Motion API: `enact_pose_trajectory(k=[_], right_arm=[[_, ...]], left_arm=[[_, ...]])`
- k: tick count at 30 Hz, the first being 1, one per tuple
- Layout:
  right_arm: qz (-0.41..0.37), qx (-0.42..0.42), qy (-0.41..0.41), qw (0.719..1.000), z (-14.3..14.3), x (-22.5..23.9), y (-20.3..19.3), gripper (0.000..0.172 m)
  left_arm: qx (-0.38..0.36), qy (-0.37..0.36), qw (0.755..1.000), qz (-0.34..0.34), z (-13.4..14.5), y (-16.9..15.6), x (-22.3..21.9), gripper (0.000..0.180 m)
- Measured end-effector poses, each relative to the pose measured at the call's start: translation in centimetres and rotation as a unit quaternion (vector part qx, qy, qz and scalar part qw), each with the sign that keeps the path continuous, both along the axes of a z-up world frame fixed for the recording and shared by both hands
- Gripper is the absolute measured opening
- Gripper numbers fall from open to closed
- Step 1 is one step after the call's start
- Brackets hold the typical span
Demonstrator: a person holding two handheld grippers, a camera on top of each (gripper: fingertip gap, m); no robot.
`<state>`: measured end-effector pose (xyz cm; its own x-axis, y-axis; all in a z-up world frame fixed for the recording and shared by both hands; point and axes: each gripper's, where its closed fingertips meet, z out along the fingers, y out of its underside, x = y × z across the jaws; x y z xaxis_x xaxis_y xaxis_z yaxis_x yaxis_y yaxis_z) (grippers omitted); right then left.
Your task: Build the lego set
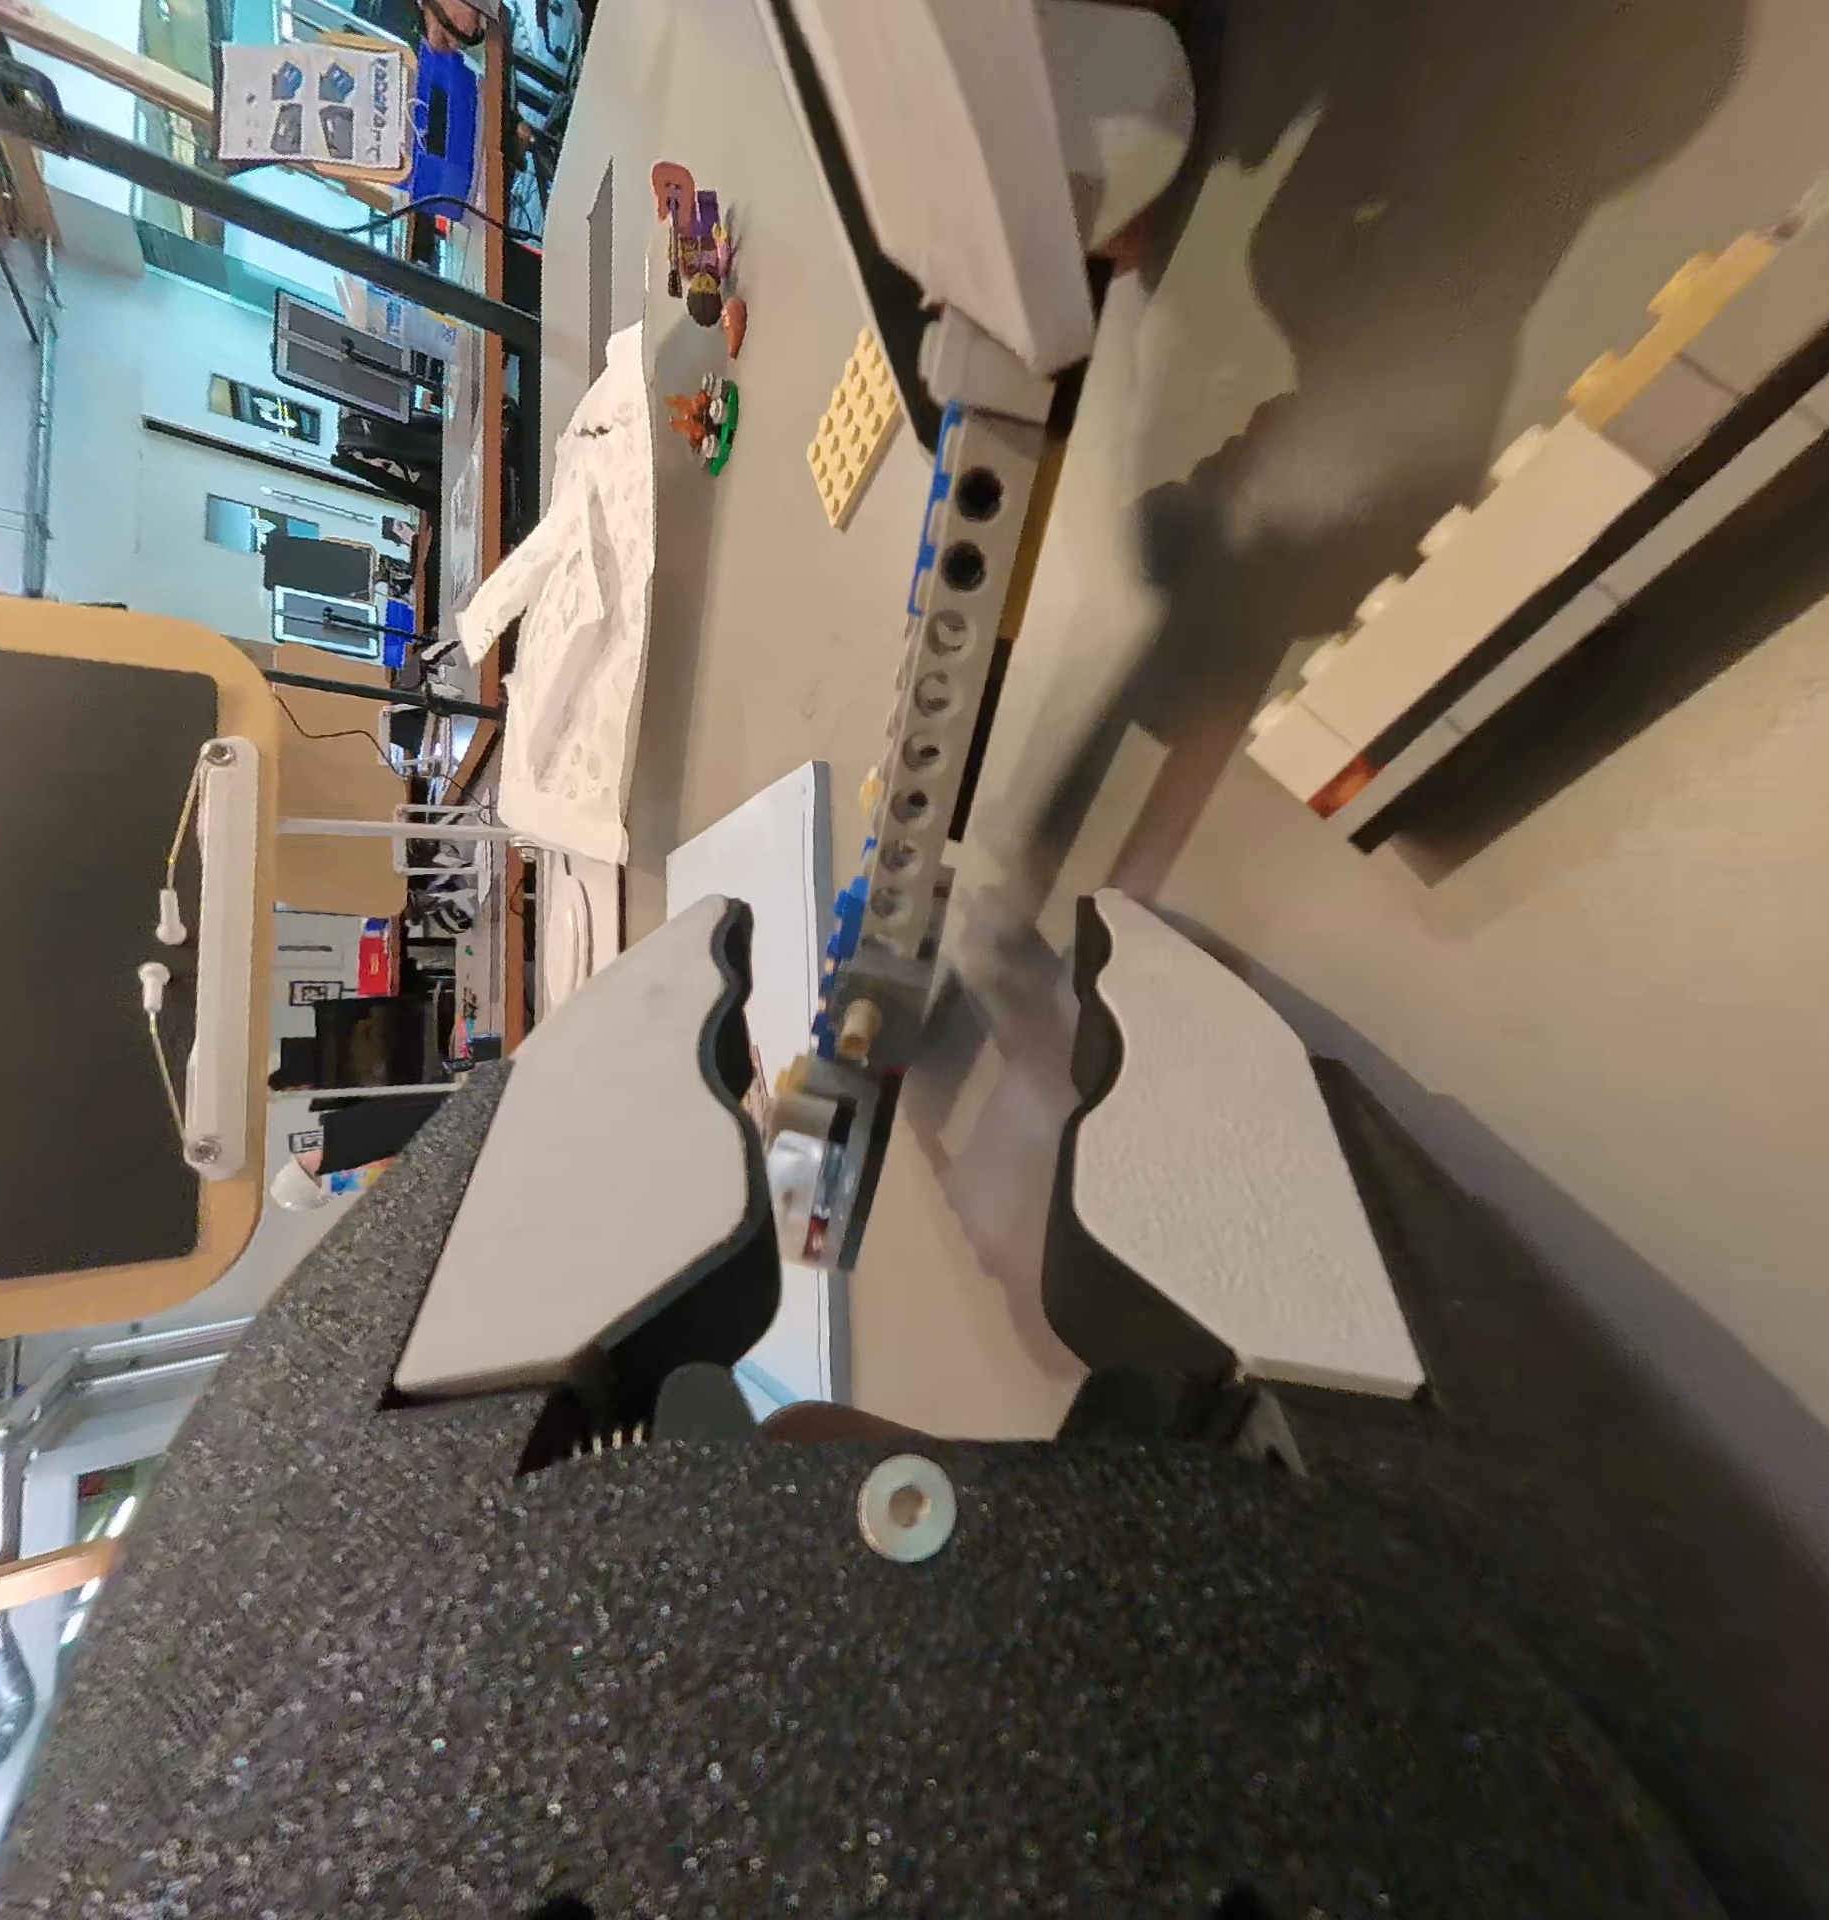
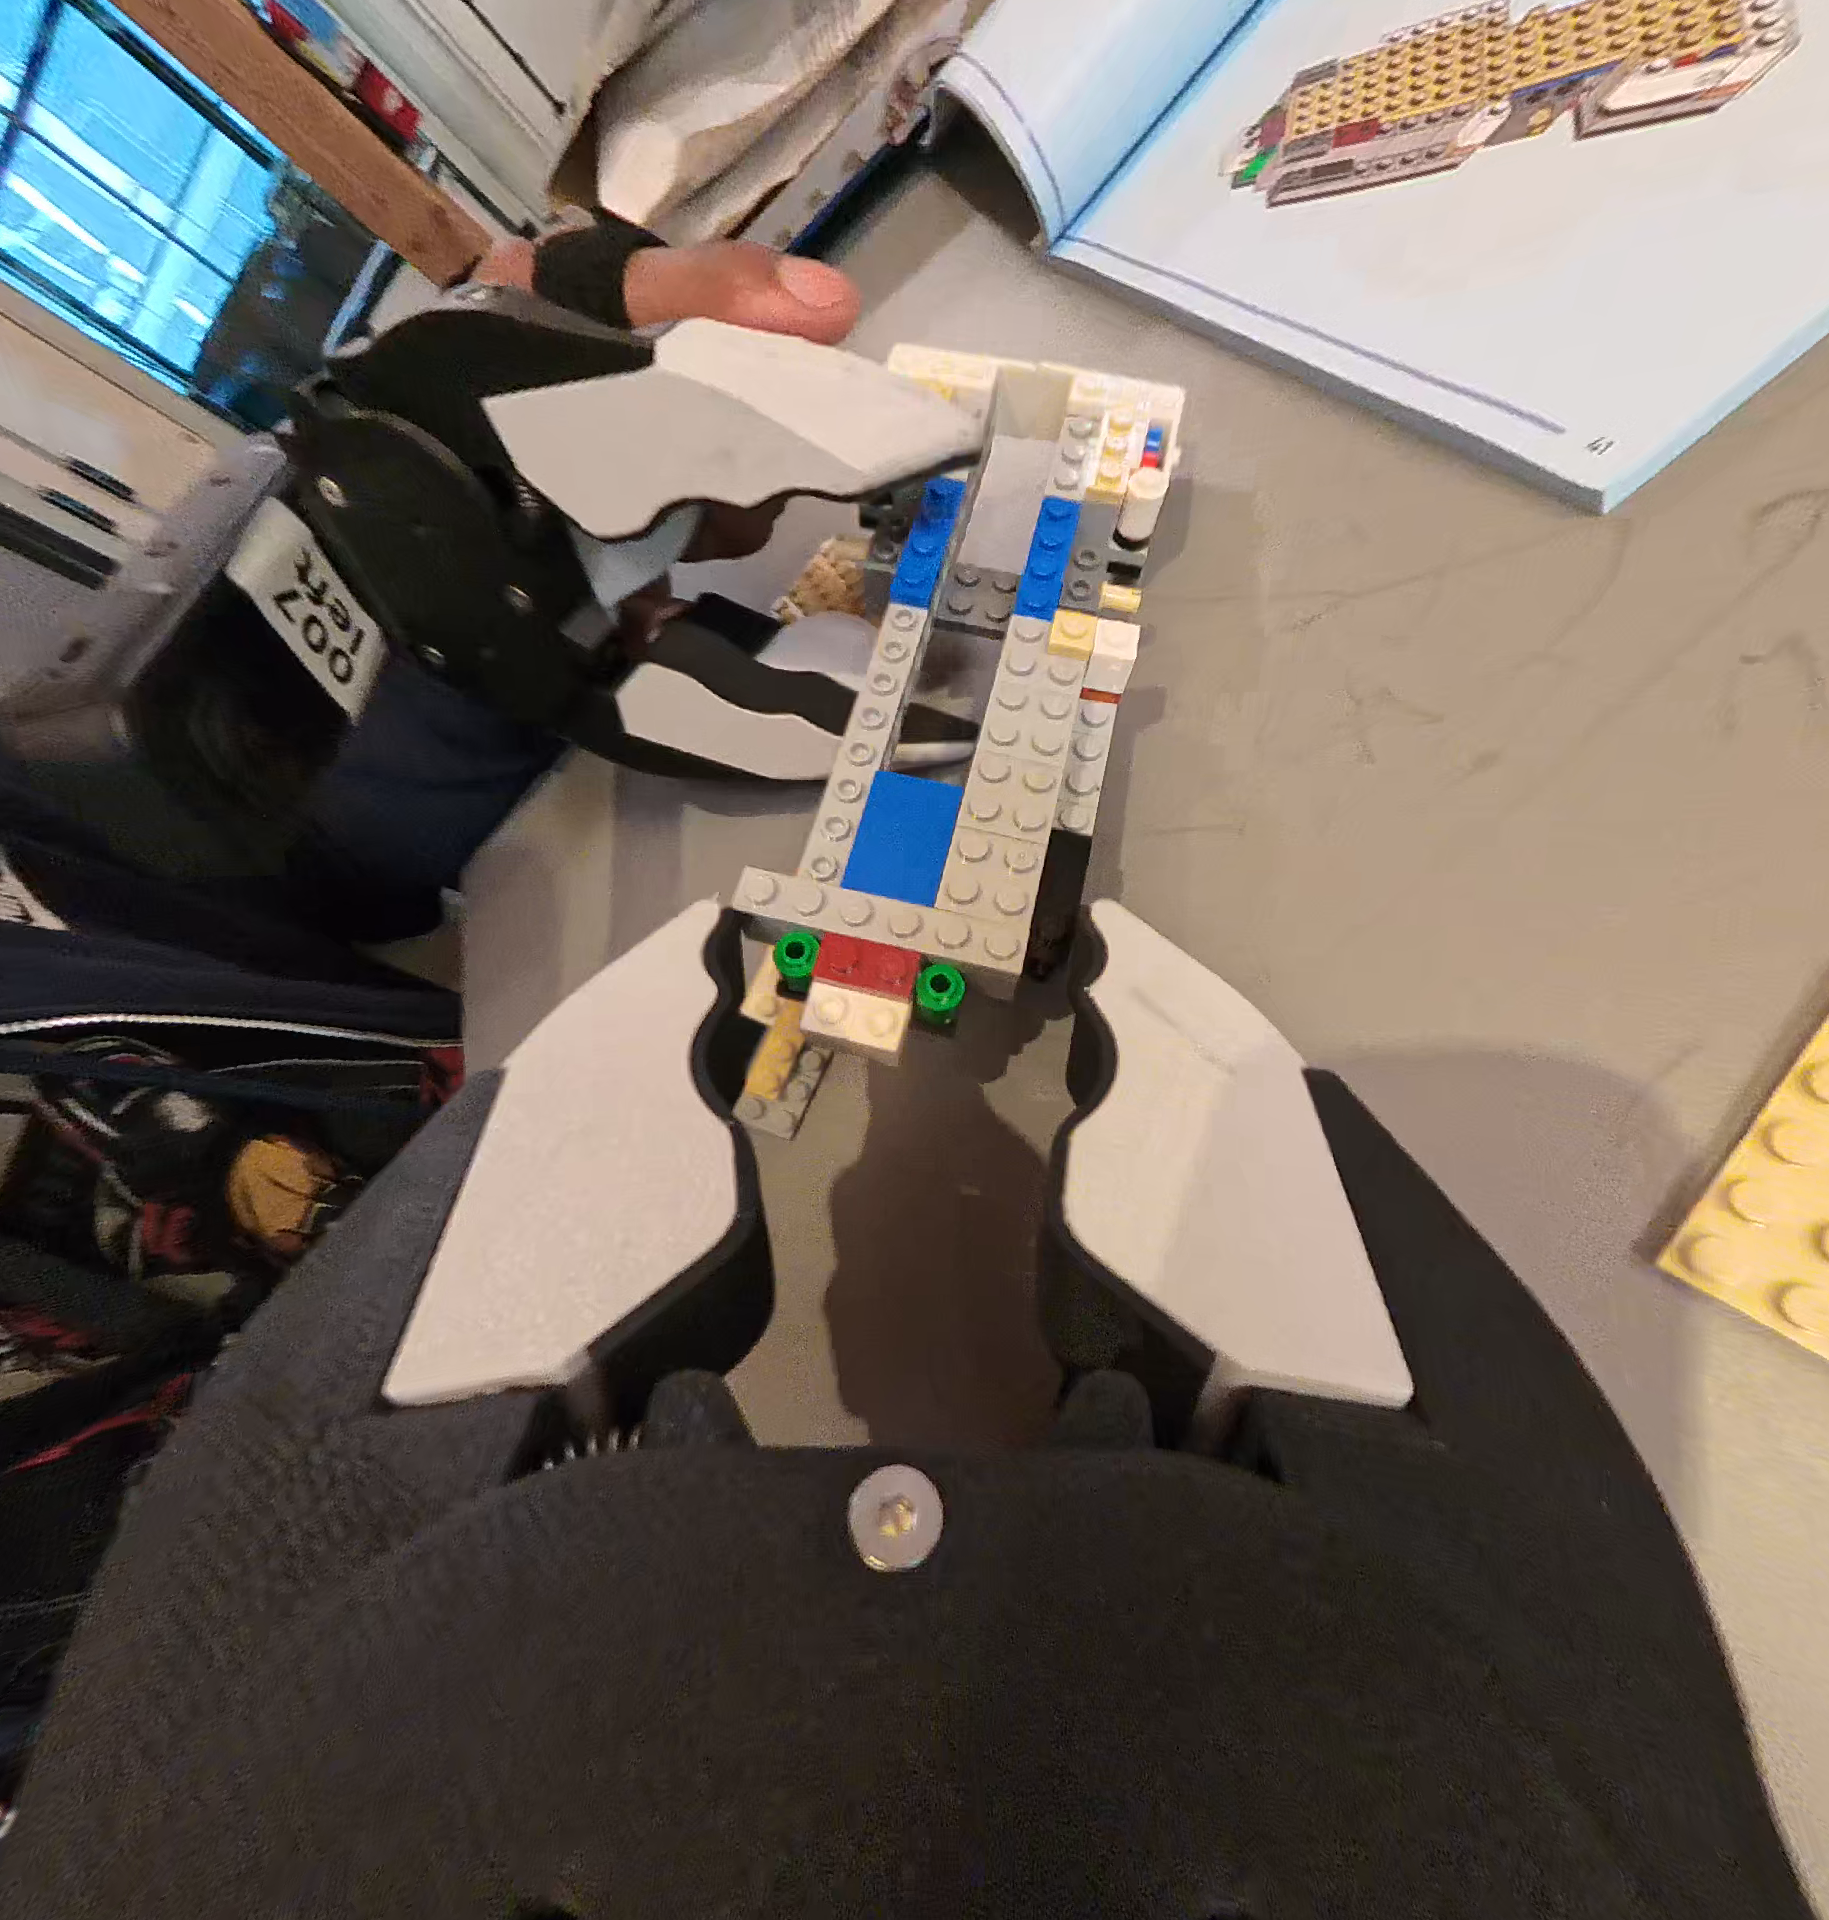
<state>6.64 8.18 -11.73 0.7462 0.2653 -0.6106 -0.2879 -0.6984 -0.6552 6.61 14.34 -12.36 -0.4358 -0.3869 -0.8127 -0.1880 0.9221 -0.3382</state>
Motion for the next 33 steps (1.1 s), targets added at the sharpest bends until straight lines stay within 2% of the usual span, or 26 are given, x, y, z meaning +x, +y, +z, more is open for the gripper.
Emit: enact_pose_trajectory(k=[2,4,6,11,15,20,23,26,29,33], right_arm=[[0.000,0.002,0.013,1.000,0.2,-0.1,0.0,0.061],[0.003,0.005,0.014,1.000,0.2,-0.1,0.0,0.061],[0.007,0.014,-0.003,1.000,0.3,0.0,0.0,0.061],[0.014,0.106,-0.114,0.988,1.9,1.0,0.1,0.064],[0.035,0.208,-0.261,0.942,3.2,1.3,-0.1,0.067],[0.056,0.261,-0.417,0.869,2.8,1.1,1.0,0.067],[0.062,0.285,-0.455,0.841,3.1,0.6,1.9,0.052],[0.053,0.271,-0.487,0.828,2.6,1.3,2.9,0.021],[0.030,0.261,-0.465,0.846,2.4,2.2,3.3,0.020],[-0.005,0.261,-0.411,0.873,2.8,3.6,3.3,0.019]], left_arm=[[0.014,0.002,1.000,-0.001,-0.2,-0.2,0.3,0.055],[0.042,-0.003,0.999,0.003,-0.3,0.1,0.4,0.035],[0.055,-0.011,0.998,0.008,0.1,0.2,0.5,0.022],[0.045,0.025,0.998,0.024,0.3,0.5,0.1,0.020],[0.013,0.057,0.998,0.025,0.9,0.7,-0.3,0.020],[-0.011,0.104,0.994,0.005,1.2,0.7,-0.4,0.020],[-0.029,0.135,0.990,-0.015,1.3,0.4,-0.3,0.020],[-0.063,0.141,0.988,-0.024,1.6,0.1,0.2,0.020],[-0.086,0.105,0.991,-0.012,2.4,0.6,1.1,0.023],[-0.130,0.042,0.991,-0.002,4.1,0.5,1.5,0.041]])
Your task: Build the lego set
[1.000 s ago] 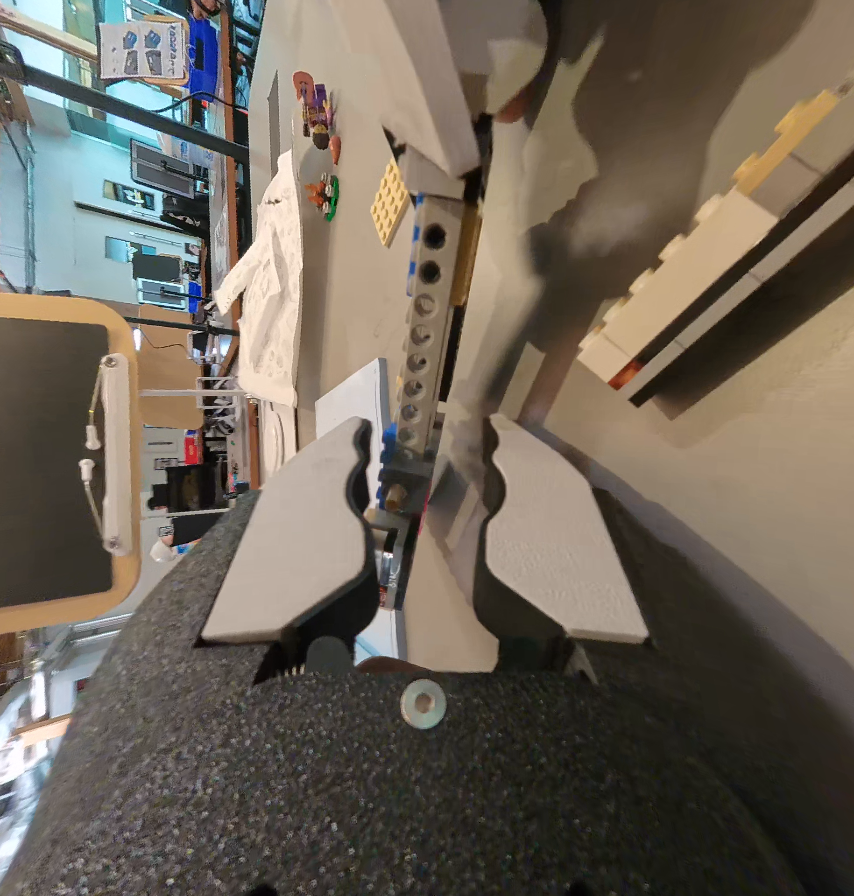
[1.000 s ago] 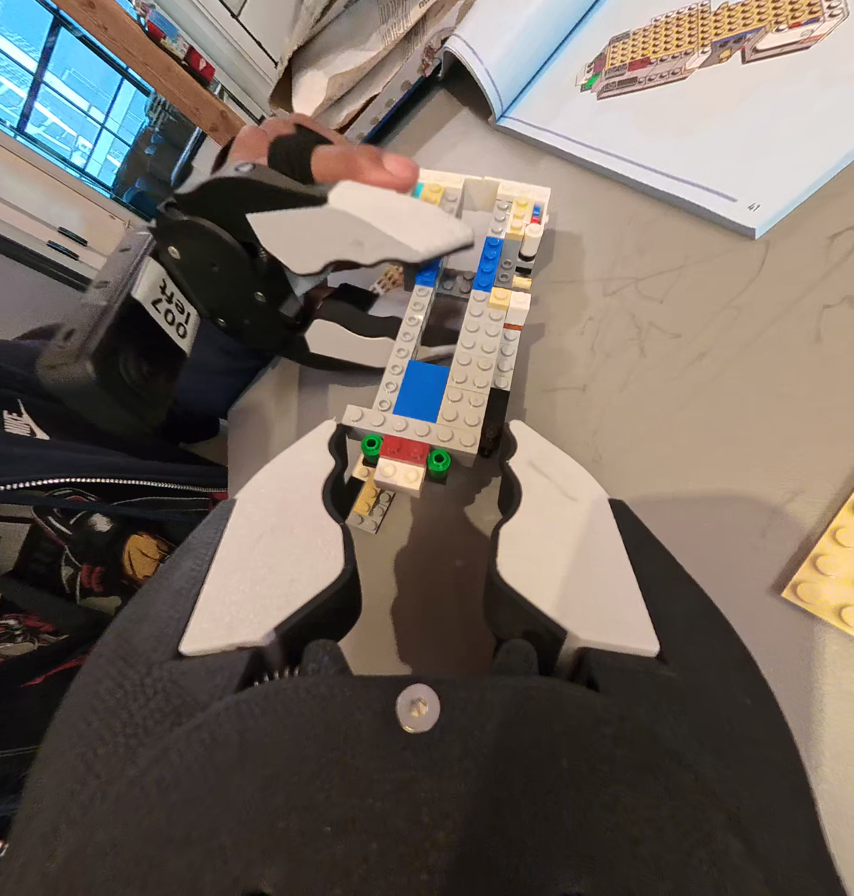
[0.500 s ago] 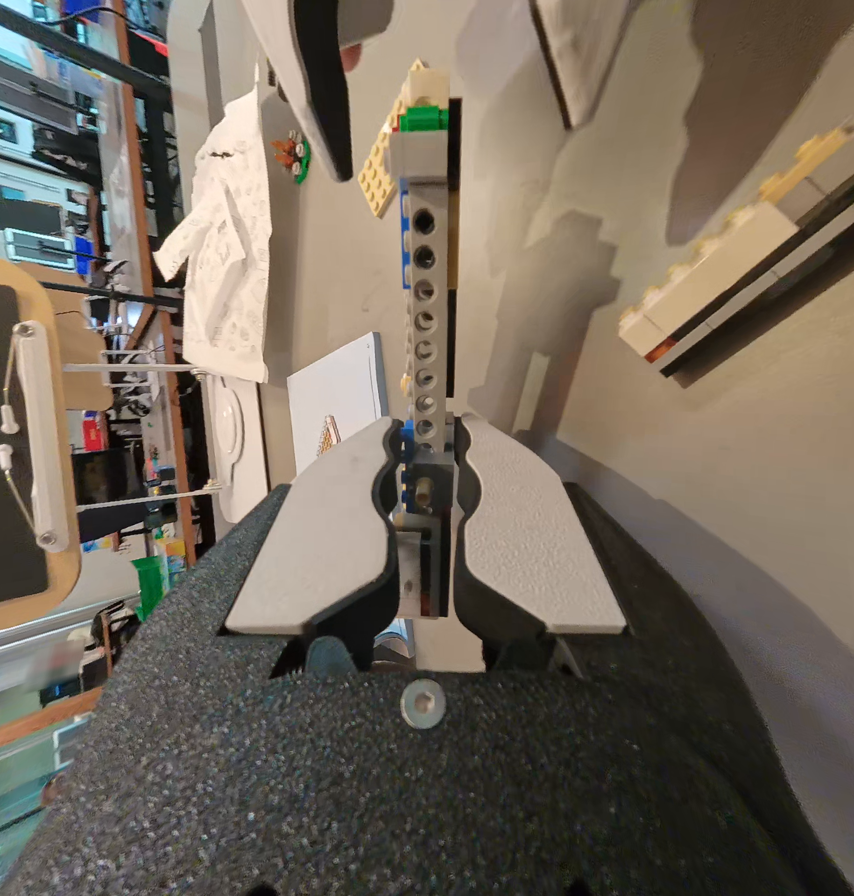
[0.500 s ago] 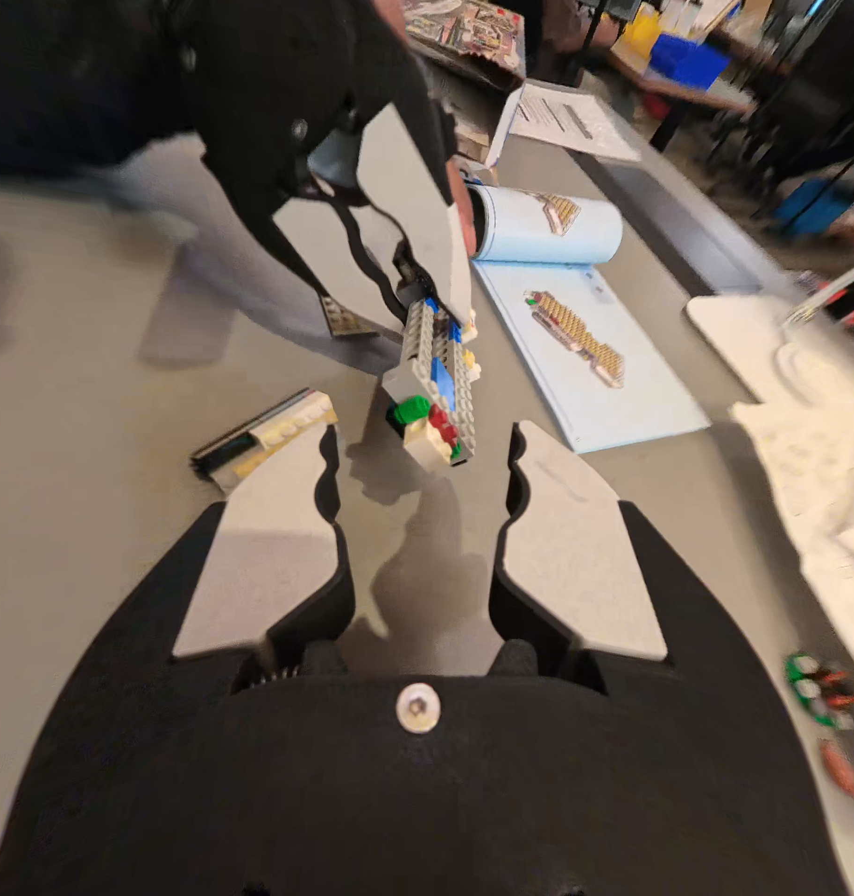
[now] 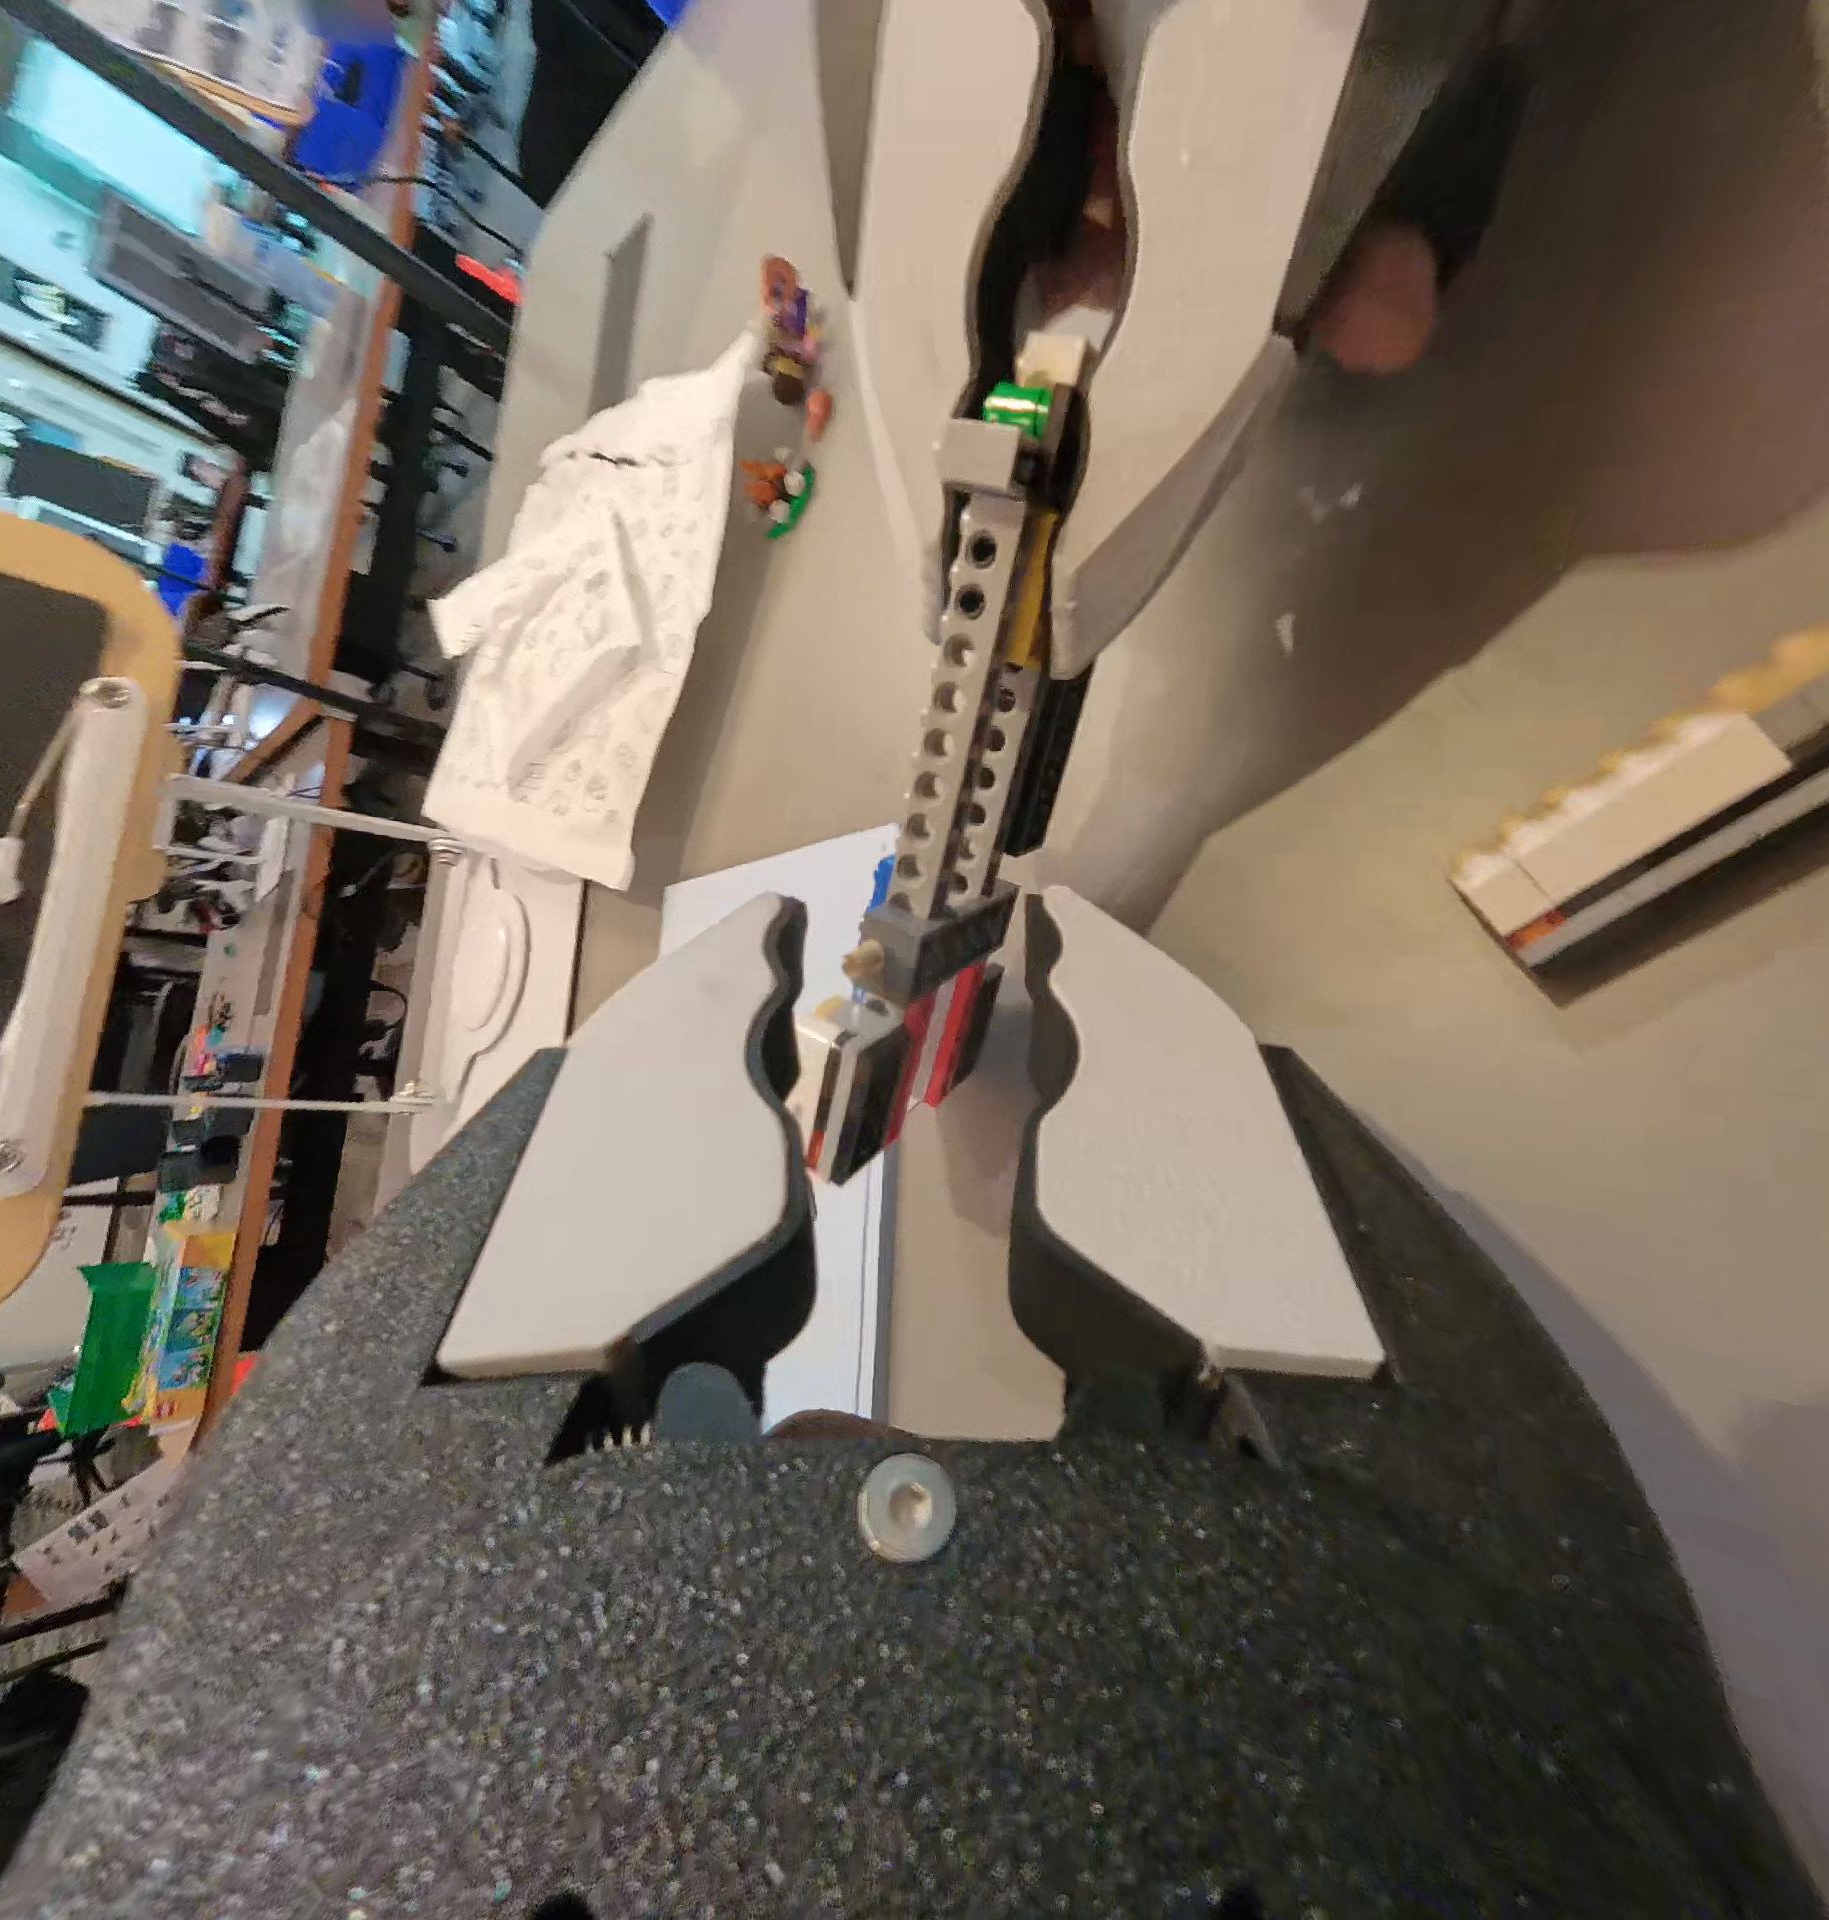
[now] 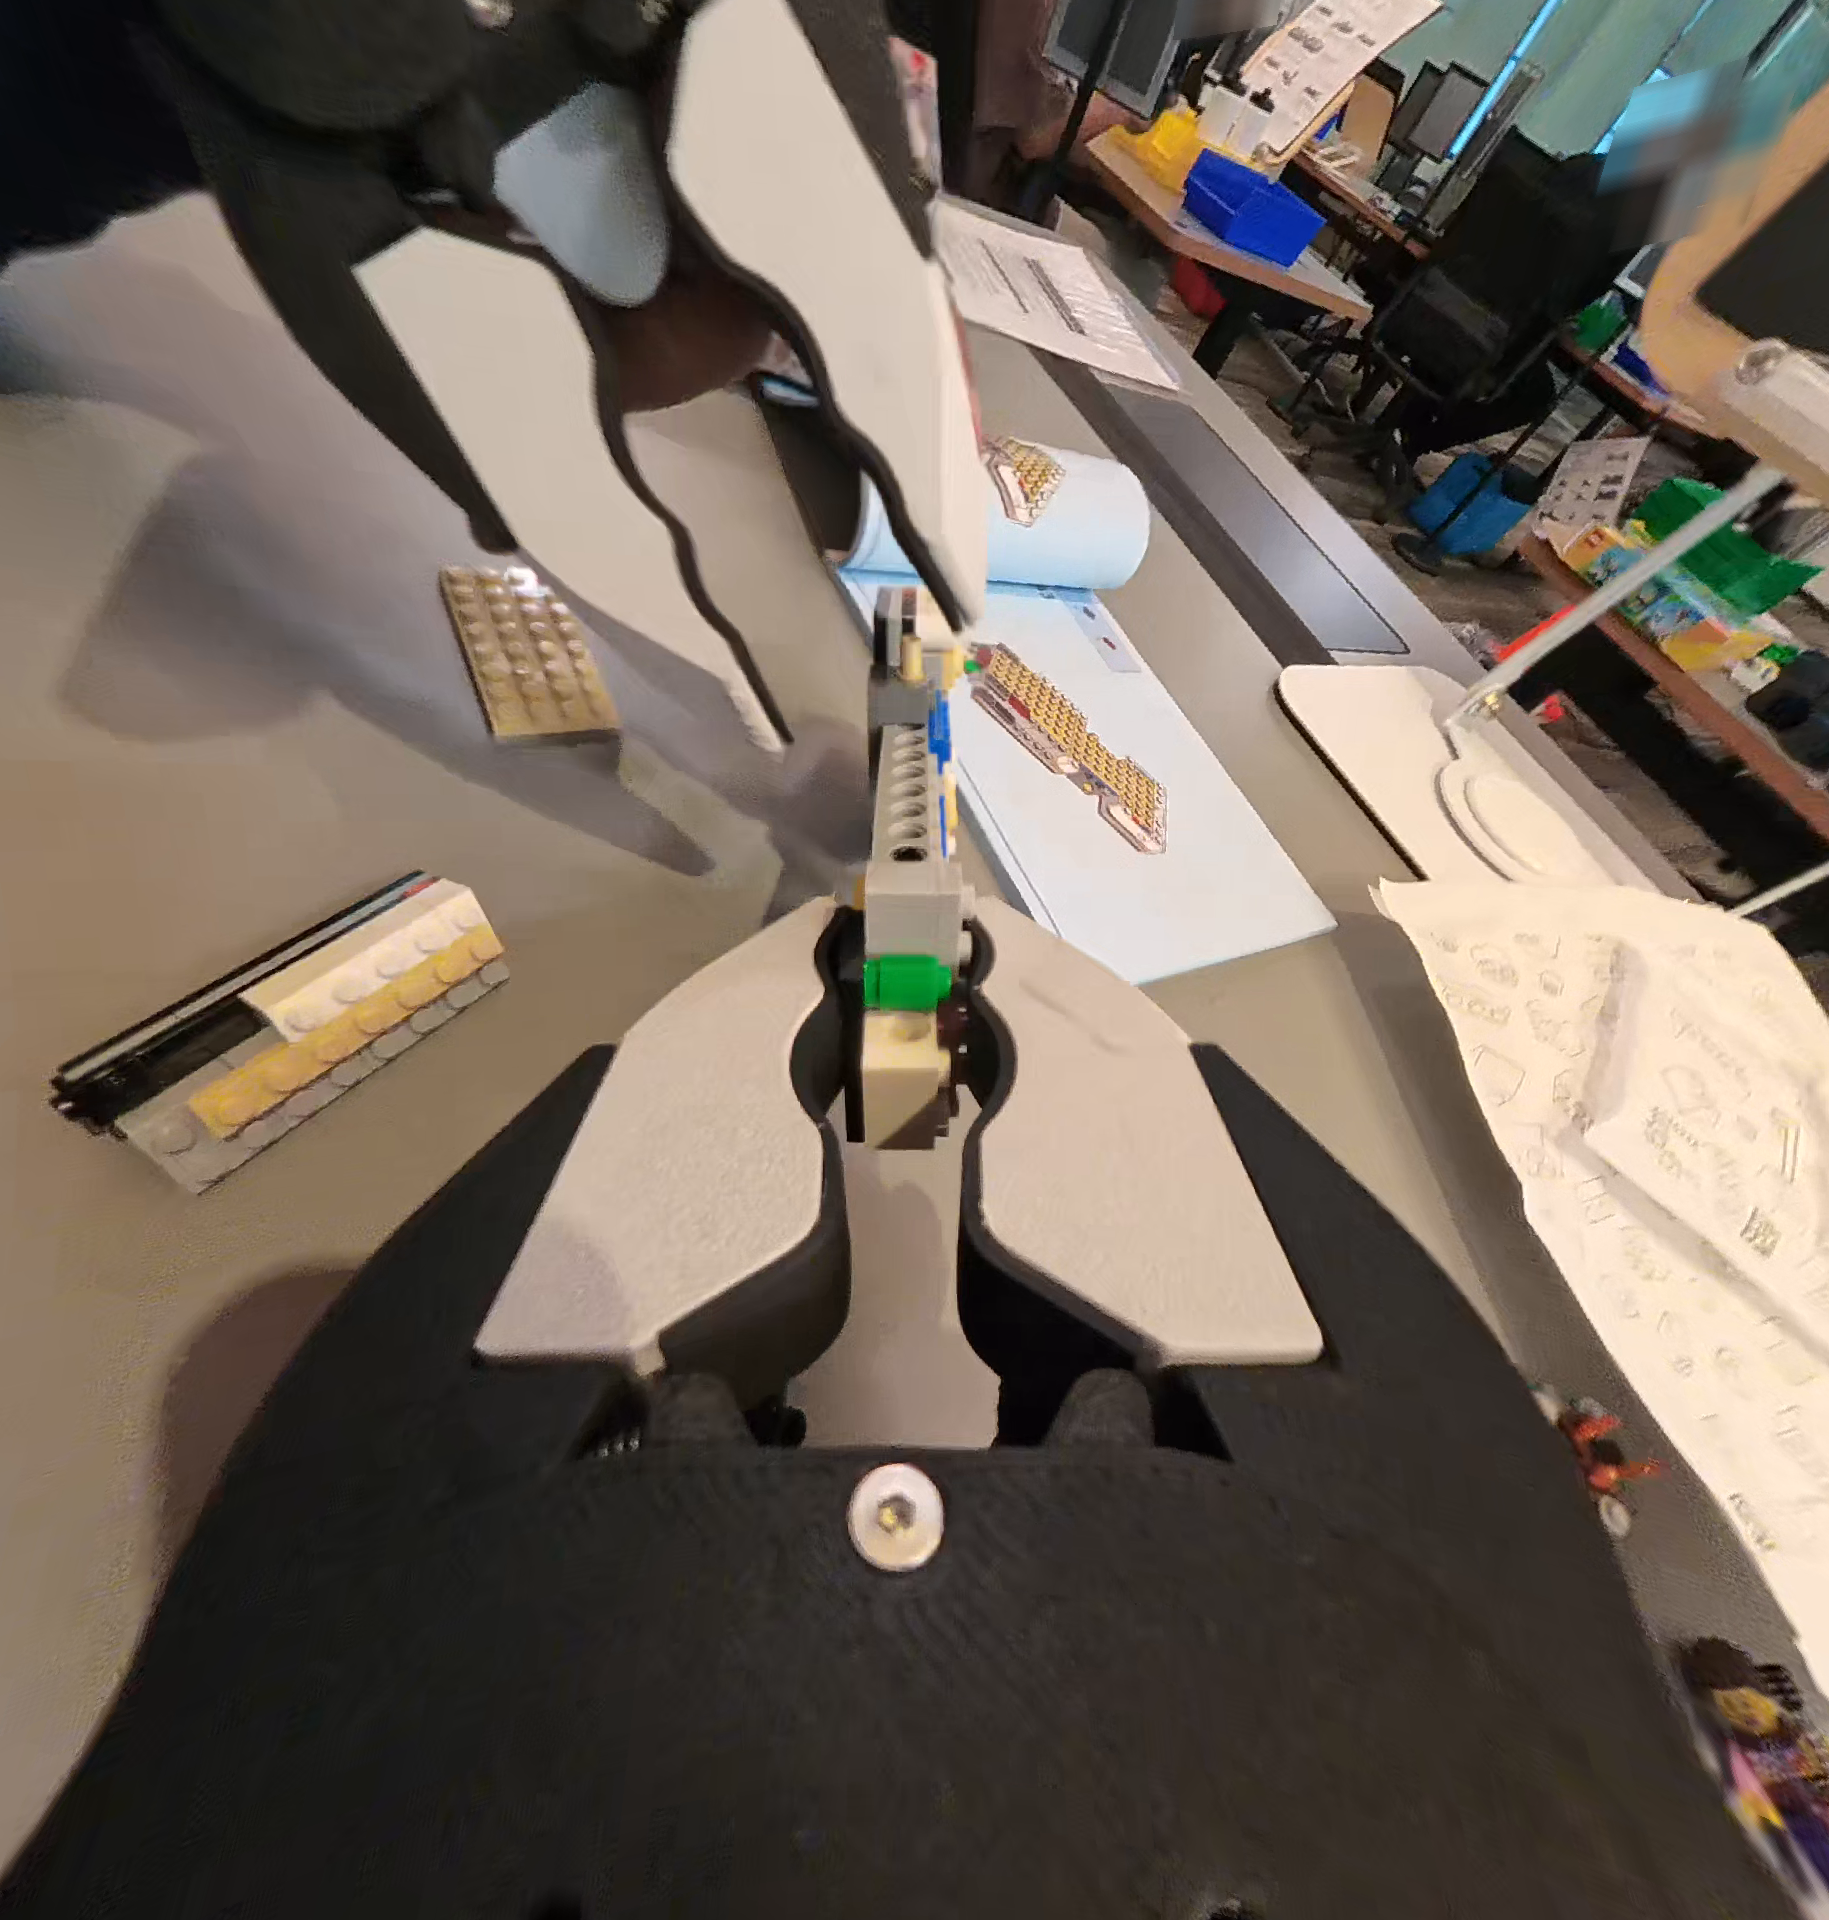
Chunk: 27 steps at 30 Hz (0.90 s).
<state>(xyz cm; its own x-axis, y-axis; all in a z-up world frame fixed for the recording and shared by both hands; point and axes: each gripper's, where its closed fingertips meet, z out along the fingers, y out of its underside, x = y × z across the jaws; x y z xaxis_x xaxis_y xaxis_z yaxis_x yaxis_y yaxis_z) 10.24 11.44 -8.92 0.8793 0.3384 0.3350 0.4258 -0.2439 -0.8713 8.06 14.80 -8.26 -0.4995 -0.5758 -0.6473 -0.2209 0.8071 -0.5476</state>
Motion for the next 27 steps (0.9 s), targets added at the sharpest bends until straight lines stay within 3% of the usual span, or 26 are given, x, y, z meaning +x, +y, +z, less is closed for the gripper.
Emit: enact_pose_trajectory(k=[6,13,20,27], right_arm=[[-0.025,0.015,0.030,0.999,0.5,1.6,-0.6,0.018],[-0.022,0.025,-0.004,0.999,0.8,1.6,-1.4,0.018],[-0.022,0.049,0.008,0.999,1.7,1.7,-1.9,0.018],[-0.013,0.064,-0.006,0.998,2.1,1.0,-2.3,0.018]], left_arm=[[-0.120,-0.028,0.992,0.026,0.9,-0.7,0.0,0.043],[-0.311,-0.010,0.950,0.024,1.4,-2.4,0.7,0.044],[-0.324,-0.051,0.944,0.028,2.0,-1.8,1.1,0.050],[-0.332,-0.045,0.940,0.057,0.9,-0.6,1.6,0.060]])
